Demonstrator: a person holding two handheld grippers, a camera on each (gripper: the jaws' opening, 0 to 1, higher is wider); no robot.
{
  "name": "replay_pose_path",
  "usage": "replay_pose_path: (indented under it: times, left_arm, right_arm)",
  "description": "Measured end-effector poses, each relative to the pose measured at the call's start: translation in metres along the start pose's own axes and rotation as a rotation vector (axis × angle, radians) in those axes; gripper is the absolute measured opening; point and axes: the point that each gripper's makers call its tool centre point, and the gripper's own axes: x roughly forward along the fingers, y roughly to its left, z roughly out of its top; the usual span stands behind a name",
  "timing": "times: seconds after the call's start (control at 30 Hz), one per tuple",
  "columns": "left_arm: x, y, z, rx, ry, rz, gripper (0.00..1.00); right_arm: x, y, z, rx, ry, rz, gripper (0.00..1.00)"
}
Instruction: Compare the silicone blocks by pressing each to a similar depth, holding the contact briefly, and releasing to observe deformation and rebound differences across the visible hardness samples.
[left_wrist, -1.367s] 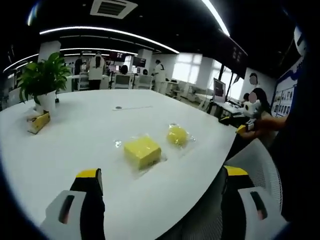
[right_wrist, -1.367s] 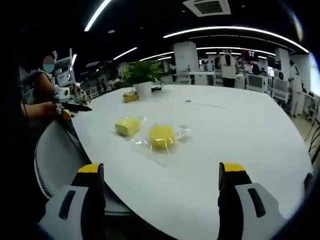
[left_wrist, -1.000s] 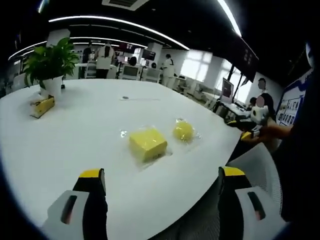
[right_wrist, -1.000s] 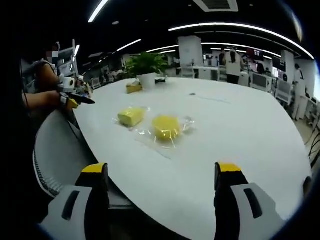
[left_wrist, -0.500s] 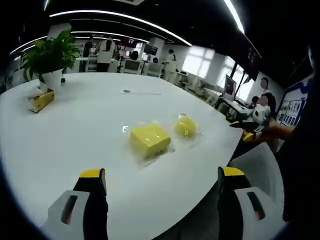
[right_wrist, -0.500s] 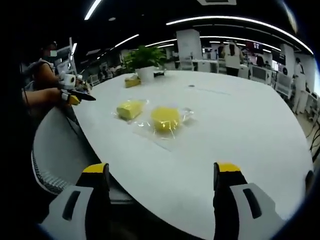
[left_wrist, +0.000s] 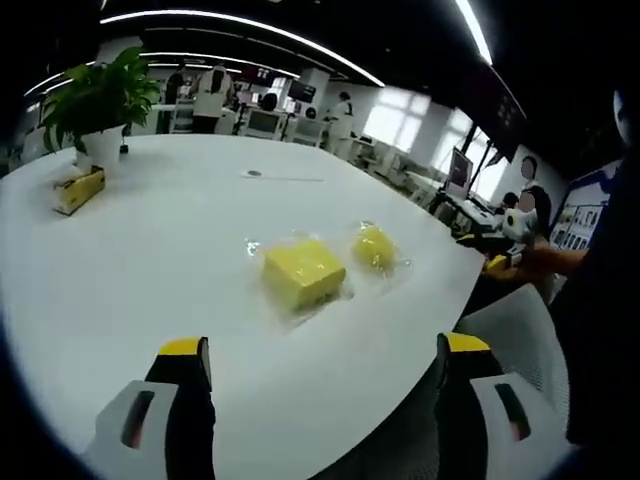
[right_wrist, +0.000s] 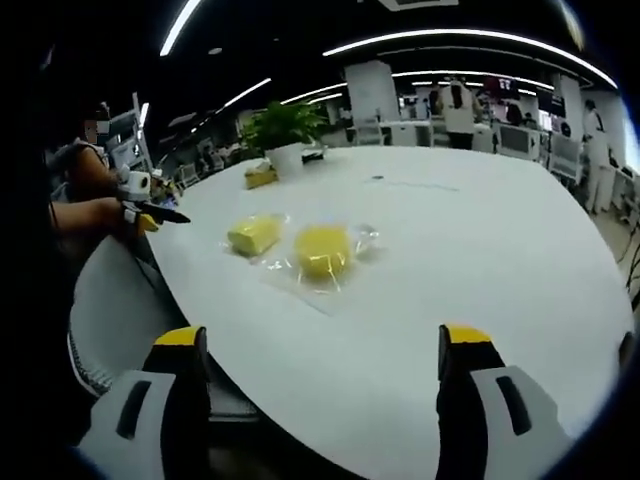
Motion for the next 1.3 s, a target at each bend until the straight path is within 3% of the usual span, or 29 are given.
replay_pose_path:
  times: [0.1,0.3,0.33,0.43,0.5,0.63,0.67,0.77,0.83,0.93,1.0,1.13,1.3]
  left_arm:
    - [0.005,0.006,0.004,-0.073,-0.009,0.003,0.9]
    - [0.034,0.022,0.032,-0.219,-0.05,0.01,0.86]
    - [0.039,0.024,0.038,-0.222,-0.068,0.006,0.86]
    - [0.054,0.021,0.06,-0.377,-0.139,-0.076,0.86]
    - [0.061,0.029,0.067,-0.424,-0.167,-0.071,0.84]
    - [0.078,0.055,0.066,-0.462,-0.126,-0.017,0.73]
    - [0.083,0.061,0.067,-0.477,-0.123,-0.023,0.7]
    - [0.097,0.058,0.07,-0.619,-0.117,-0.105,0.59]
    - [0.107,0.066,0.066,-0.62,-0.107,-0.086,0.52]
    - [0.116,0.073,0.063,-0.646,-0.102,-0.067,0.5]
    - [0.125,0.077,0.061,-0.726,-0.105,-0.071,0.5]
    - [0.138,0.074,0.058,-0.745,-0.096,-0.08,0.45]
    - [0.148,0.072,0.052,-0.86,-0.097,-0.095,0.38]
  right_arm:
    - [0.0,0.0,0.001,0.062,-0.02,0.007,0.89]
    - [0.006,0.001,-0.006,0.03,0.034,0.007,0.85]
    - [0.006,0.002,-0.006,0.027,0.035,0.008,0.84]
    - [0.005,-0.004,0.002,0.003,0.017,-0.036,0.87]
    - [0.004,-0.003,0.006,0.02,0.004,-0.031,0.85]
    - [0.005,-0.002,0.007,0.027,0.0,-0.032,0.83]
    - [0.005,-0.009,0.006,-0.013,0.01,-0.073,0.85]
    - [0.004,-0.009,0.006,-0.001,0.01,-0.072,0.84]
    - [0.004,-0.009,0.006,0.009,0.005,-0.071,0.83]
    - [0.002,-0.01,0.004,0.011,0.015,-0.076,0.82]
    - [0.001,-0.011,0.002,0.016,0.019,-0.078,0.81]
    - [0.0,-0.013,0.0,0.02,0.026,-0.086,0.81]
    - [-0.003,-0.017,-0.001,0.031,0.023,-0.103,0.81]
